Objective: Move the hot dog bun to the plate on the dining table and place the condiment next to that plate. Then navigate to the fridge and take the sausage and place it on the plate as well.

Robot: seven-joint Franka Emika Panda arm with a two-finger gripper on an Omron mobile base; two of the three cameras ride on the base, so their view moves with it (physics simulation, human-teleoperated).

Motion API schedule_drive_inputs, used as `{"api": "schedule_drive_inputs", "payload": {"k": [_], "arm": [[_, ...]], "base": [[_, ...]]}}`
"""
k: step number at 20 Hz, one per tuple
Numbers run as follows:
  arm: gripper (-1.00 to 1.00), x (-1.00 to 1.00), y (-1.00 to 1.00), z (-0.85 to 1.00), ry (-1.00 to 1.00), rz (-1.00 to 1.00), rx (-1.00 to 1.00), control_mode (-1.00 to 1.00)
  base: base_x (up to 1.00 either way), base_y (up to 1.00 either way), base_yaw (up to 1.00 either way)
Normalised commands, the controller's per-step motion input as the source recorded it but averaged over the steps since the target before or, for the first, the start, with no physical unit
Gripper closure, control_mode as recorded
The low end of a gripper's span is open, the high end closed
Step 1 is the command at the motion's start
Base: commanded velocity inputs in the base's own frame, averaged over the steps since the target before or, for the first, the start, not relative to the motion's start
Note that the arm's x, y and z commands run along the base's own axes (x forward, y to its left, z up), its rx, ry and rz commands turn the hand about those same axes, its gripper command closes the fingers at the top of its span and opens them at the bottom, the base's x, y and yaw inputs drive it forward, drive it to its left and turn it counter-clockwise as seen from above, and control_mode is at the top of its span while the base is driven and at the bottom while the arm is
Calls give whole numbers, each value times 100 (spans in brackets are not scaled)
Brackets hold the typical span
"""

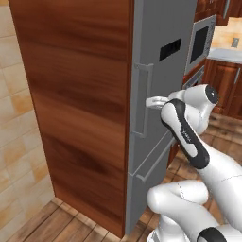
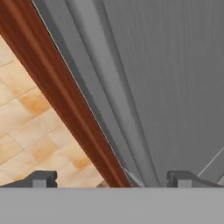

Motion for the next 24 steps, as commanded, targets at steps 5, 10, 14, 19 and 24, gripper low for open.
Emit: {"api": "schedule_drive_inputs", "payload": {"k": [5,10,14,19,24], "arm": [[-100,71,15,0,13,3,7,-100],[-100,40,24,-8,-2,1,4,-100],[-100,23,0,-13,-10,0,1,-100],[-100,37,0,-13,-9,0,0,-100],[-100,60,-2,-5,-1,0,0,-100]], "base": [[0,0,0],[0,0,0],[0,0,0],[0,0,0],[0,0,0]]}}
